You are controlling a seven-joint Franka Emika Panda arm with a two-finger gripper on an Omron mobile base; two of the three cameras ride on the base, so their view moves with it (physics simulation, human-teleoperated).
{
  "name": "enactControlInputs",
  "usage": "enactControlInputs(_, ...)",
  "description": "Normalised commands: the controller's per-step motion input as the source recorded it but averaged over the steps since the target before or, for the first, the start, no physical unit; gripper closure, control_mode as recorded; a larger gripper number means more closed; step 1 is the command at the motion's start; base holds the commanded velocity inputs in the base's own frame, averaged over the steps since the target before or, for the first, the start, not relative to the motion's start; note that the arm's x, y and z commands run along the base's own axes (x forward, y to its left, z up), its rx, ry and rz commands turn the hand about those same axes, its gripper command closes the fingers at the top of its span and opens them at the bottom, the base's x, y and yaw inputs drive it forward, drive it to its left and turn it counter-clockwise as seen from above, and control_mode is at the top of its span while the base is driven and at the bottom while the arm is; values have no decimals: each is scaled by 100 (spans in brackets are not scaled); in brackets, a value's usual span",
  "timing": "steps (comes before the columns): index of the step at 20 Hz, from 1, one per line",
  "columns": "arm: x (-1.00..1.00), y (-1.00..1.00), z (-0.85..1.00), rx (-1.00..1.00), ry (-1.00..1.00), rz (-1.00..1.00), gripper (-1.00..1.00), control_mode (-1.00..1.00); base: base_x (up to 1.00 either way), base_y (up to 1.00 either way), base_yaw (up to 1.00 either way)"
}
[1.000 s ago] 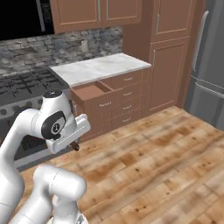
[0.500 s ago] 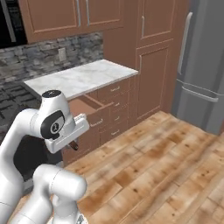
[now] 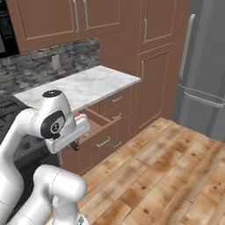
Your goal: Pick up the metallic utensils from the counter and place them in the open drawer. Make sure not to pick up any wooden utensils.
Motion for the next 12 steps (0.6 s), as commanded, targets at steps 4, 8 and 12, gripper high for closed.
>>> enactControlInputs(4, 0, 0, 0, 0, 0, 0, 100, 100, 28, 9, -8)
enactControlInputs(8, 0, 0, 0, 0, 0, 0, 100, 100, 13, 7, -1)
enactControlInputs(12, 0, 0, 0, 0, 0, 0, 100, 100, 3, 21, -12)
